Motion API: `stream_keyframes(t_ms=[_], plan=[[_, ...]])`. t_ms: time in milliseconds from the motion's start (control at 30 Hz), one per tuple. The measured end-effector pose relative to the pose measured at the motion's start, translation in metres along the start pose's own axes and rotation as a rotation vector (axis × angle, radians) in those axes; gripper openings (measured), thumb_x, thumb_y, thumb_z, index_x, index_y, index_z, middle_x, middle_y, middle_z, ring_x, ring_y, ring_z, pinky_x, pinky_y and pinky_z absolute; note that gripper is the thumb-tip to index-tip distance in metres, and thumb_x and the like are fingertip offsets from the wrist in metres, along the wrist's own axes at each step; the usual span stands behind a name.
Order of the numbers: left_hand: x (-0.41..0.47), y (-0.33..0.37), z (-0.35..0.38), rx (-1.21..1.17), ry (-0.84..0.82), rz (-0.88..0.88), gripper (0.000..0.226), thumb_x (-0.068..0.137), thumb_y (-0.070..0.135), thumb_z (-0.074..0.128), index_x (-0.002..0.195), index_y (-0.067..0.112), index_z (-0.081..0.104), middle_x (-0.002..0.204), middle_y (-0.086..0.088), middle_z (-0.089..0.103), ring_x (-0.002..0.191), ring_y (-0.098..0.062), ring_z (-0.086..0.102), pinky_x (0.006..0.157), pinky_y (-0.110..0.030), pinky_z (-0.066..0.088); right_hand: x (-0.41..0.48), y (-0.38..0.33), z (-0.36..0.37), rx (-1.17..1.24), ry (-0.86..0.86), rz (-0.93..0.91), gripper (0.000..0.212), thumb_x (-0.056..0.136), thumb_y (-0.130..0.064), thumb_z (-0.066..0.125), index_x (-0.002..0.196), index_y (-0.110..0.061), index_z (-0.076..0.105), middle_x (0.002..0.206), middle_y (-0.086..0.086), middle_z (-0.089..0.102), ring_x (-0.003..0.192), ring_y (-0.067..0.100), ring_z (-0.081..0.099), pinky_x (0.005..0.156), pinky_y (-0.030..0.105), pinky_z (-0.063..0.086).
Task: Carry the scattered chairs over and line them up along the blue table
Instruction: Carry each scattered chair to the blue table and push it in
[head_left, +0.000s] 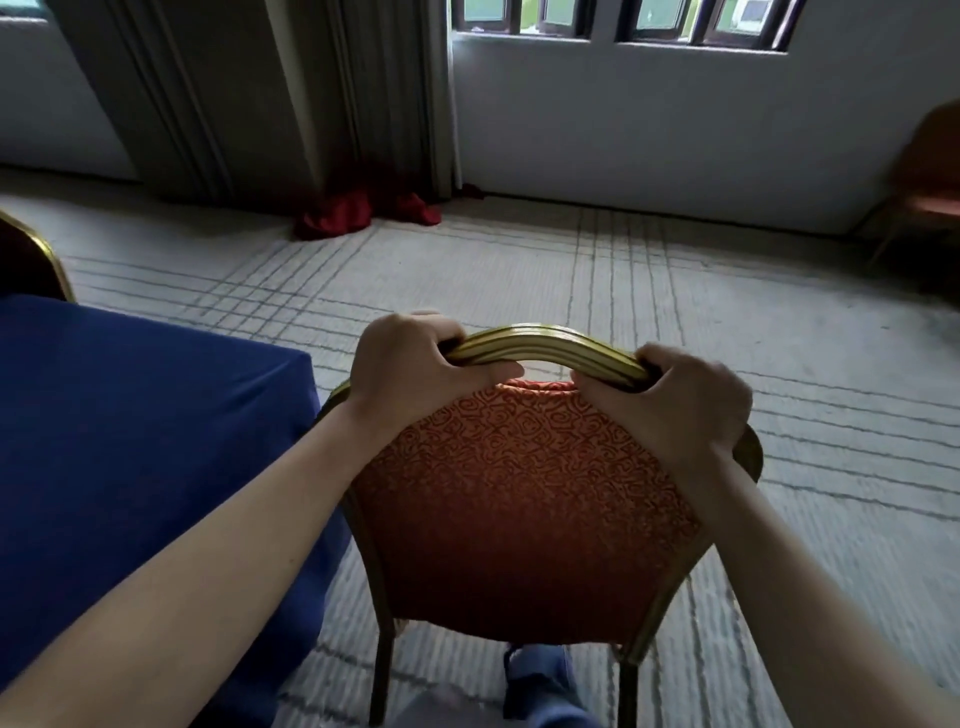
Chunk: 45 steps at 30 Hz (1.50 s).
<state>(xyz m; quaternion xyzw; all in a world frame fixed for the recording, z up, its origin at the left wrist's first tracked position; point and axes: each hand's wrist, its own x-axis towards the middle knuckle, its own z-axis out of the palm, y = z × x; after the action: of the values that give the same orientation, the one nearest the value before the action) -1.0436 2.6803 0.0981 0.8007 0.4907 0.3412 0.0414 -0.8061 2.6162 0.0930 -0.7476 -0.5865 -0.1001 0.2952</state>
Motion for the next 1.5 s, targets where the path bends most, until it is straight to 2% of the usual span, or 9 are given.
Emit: stream_keyframes(t_ms=[133, 333, 533, 700, 867, 1067, 1167, 1267, 1500], plan=[[0.071, -0.034, 0.036, 0.042, 0.029, -0.071, 0.059, 0.060, 0.085, 0.057, 0.061, 0.026, 0.065, 0.055, 0.012, 0.053, 0.054, -0.002, 0.049, 0.051, -0.017, 0.030, 0.087, 0.005, 0.055, 0.004, -0.046, -0.047, 0.065, 0.058, -0.087, 0.054, 0.063, -0.023, 0.062, 0.051, -0.012, 0.054, 0.054, 0.010, 0.053, 0.052, 0.021, 0.029], [0.177, -0.079, 0.077, 0.076, 0.082, -0.208, 0.066, 0.058, 0.089, 0.053, 0.069, 0.026, 0.071, 0.065, 0.010, 0.062, 0.063, -0.005, 0.057, 0.059, -0.032, 0.047, 0.223, 0.001, 0.131, 0.097, -0.096, -0.148, 0.062, 0.059, -0.083, 0.059, 0.063, -0.021, 0.062, 0.052, -0.010, 0.055, 0.058, 0.015, 0.056, 0.059, 0.025, 0.033], [0.252, -0.135, 0.098, 0.081, 0.190, -0.311, 0.059, 0.060, 0.083, 0.060, 0.067, 0.025, 0.070, 0.063, 0.011, 0.060, 0.060, -0.005, 0.055, 0.056, -0.030, 0.045, 0.335, -0.029, 0.202, 0.179, -0.146, -0.287, 0.063, 0.060, -0.083, 0.059, 0.062, -0.020, 0.061, 0.050, -0.009, 0.056, 0.052, 0.012, 0.056, 0.053, 0.022, 0.037], [0.323, -0.203, 0.125, 0.129, 0.246, -0.398, 0.058, 0.059, 0.081, 0.063, 0.066, 0.024, 0.070, 0.062, 0.011, 0.060, 0.061, -0.005, 0.056, 0.056, -0.030, 0.045, 0.425, -0.060, 0.280, 0.244, -0.161, -0.373, 0.062, 0.058, -0.081, 0.063, 0.059, -0.019, 0.059, 0.047, -0.010, 0.052, 0.049, 0.011, 0.052, 0.051, 0.017, 0.031], [0.407, -0.290, 0.142, 0.158, 0.281, -0.453, 0.055, 0.059, 0.079, 0.066, 0.065, 0.024, 0.070, 0.063, 0.012, 0.060, 0.062, -0.004, 0.057, 0.055, -0.026, 0.043, 0.523, -0.111, 0.368, 0.291, -0.207, -0.428, 0.060, 0.058, -0.077, 0.067, 0.055, -0.019, 0.054, 0.046, -0.009, 0.049, 0.048, 0.010, 0.050, 0.048, 0.018, 0.026], [0.487, -0.374, 0.145, 0.248, 0.313, -0.511, 0.068, 0.058, 0.087, 0.055, 0.062, 0.020, 0.067, 0.061, 0.007, 0.060, 0.059, -0.007, 0.056, 0.056, -0.034, 0.045, 0.617, -0.171, 0.446, 0.341, -0.274, -0.490, 0.058, 0.057, -0.077, 0.066, 0.059, -0.019, 0.059, 0.049, -0.008, 0.054, 0.052, 0.011, 0.053, 0.050, 0.019, 0.029], [0.518, -0.410, 0.141, 0.286, 0.376, -0.554, 0.063, 0.059, 0.083, 0.060, 0.060, 0.020, 0.065, 0.057, 0.011, 0.055, 0.058, -0.005, 0.053, 0.053, -0.027, 0.042, 0.662, -0.209, 0.483, 0.389, -0.294, -0.548, 0.057, 0.056, -0.077, 0.068, 0.059, -0.021, 0.058, 0.049, -0.009, 0.052, 0.052, 0.010, 0.051, 0.049, 0.018, 0.027], [0.541, -0.449, 0.138, 0.356, 0.432, -0.615, 0.063, 0.061, 0.081, 0.063, 0.057, 0.018, 0.062, 0.056, 0.008, 0.054, 0.056, -0.007, 0.052, 0.052, -0.031, 0.042, 0.701, -0.253, 0.521, 0.445, -0.334, -0.633, 0.052, 0.056, -0.074, 0.070, 0.057, -0.024, 0.055, 0.049, -0.012, 0.050, 0.052, 0.009, 0.049, 0.050, 0.019, 0.025], [0.586, -0.528, 0.134, 0.545, 0.571, -0.797, 0.069, 0.062, 0.084, 0.058, 0.057, 0.015, 0.063, 0.057, 0.002, 0.058, 0.056, -0.014, 0.056, 0.053, -0.036, 0.044, 0.779, -0.358, 0.617, 0.559, -0.402, -0.870, 0.057, 0.052, -0.077, 0.063, 0.060, -0.022, 0.059, 0.052, -0.008, 0.056, 0.056, 0.011, 0.056, 0.055, 0.029, 0.045]])
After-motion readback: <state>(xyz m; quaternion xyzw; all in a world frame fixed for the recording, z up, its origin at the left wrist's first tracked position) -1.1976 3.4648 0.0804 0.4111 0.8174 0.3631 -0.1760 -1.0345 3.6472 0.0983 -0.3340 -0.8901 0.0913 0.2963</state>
